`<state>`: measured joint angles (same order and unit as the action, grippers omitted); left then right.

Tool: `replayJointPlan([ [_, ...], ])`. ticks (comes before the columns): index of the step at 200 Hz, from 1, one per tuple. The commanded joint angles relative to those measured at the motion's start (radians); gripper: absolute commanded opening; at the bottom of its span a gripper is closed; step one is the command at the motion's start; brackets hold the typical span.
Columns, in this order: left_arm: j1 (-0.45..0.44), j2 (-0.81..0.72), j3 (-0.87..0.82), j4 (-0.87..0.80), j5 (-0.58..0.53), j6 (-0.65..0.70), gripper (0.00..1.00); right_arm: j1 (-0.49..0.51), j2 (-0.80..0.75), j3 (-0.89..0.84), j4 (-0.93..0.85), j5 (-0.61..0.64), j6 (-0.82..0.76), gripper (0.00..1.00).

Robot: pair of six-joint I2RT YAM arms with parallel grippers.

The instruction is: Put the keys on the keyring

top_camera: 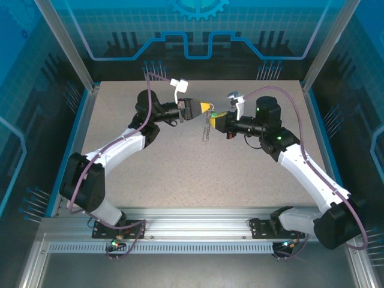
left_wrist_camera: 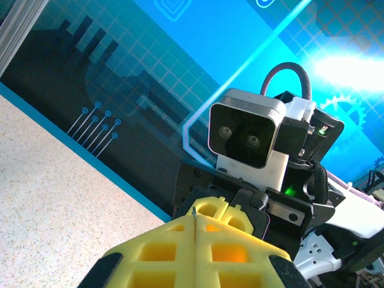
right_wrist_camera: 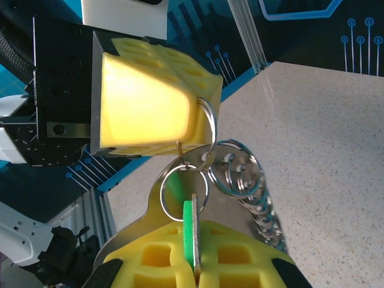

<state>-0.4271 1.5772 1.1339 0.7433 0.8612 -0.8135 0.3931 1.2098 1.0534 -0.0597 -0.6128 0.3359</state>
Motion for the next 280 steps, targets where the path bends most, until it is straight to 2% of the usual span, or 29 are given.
replayJointPlan([
  [1, -0.001, -0.035, -0.011, 0.055, 0.001, 0.01, 0.0, -0.02, -0.018, 0.024, -0.061, -0.034, -0.032, 0.0],
  [119, -0.006, -0.045, -0.008, 0.043, 0.012, 0.022, 0.0, -0.06, 0.0, 0.099, -0.165, -0.117, -0.094, 0.0],
  [201, -0.032, -0.04, 0.012, 0.012, 0.016, 0.045, 0.0, -0.004, 0.083, 0.214, -0.307, -0.108, -0.187, 0.0],
  [280, -0.033, -0.052, 0.01, -0.019, 0.02, 0.073, 0.0, -0.092, 0.06, 0.213, -0.375, -0.139, -0.224, 0.0],
])
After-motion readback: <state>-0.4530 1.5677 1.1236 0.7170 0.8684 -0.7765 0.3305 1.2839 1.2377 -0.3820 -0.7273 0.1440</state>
